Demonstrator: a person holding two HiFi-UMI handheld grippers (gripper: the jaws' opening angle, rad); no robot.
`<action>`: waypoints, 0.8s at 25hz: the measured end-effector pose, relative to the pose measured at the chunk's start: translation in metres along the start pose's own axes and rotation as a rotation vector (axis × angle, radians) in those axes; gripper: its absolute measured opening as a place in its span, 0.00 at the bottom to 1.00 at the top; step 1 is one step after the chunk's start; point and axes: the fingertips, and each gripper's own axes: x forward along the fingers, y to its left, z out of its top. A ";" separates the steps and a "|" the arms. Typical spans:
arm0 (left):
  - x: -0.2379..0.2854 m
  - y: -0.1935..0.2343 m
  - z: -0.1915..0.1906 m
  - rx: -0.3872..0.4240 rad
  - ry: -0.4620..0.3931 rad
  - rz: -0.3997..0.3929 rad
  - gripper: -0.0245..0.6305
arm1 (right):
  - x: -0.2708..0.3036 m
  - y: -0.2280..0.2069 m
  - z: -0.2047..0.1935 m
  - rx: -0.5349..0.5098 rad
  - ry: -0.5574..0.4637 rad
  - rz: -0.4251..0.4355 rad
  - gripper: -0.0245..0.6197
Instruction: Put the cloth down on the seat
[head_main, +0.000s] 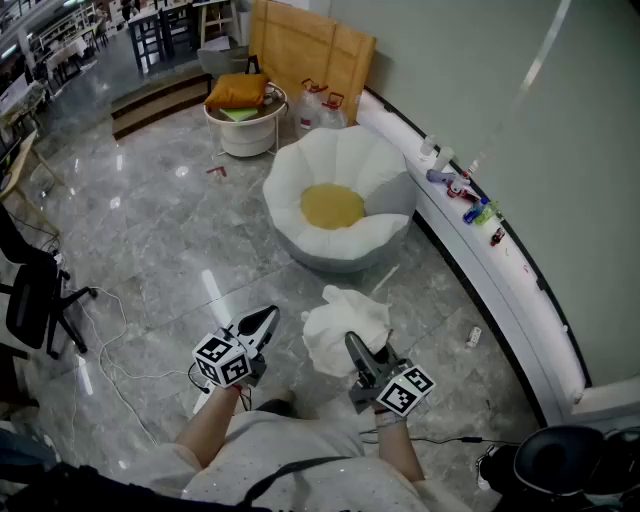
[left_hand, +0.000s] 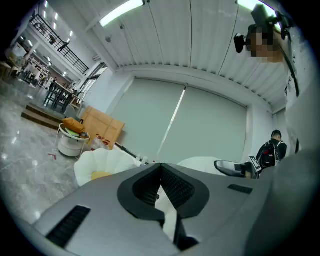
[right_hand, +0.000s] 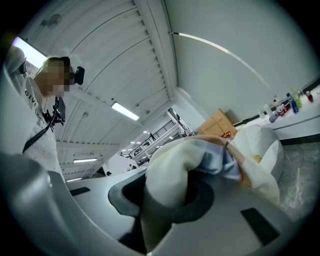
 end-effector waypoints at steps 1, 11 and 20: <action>0.003 -0.003 0.000 0.007 0.005 -0.010 0.06 | -0.001 -0.002 0.000 0.003 -0.002 -0.004 0.21; -0.003 -0.036 -0.012 0.029 0.011 -0.015 0.06 | -0.026 0.012 -0.007 0.023 -0.009 0.038 0.21; 0.004 -0.047 -0.020 0.050 -0.013 -0.006 0.06 | -0.034 0.009 -0.006 0.011 -0.007 0.064 0.21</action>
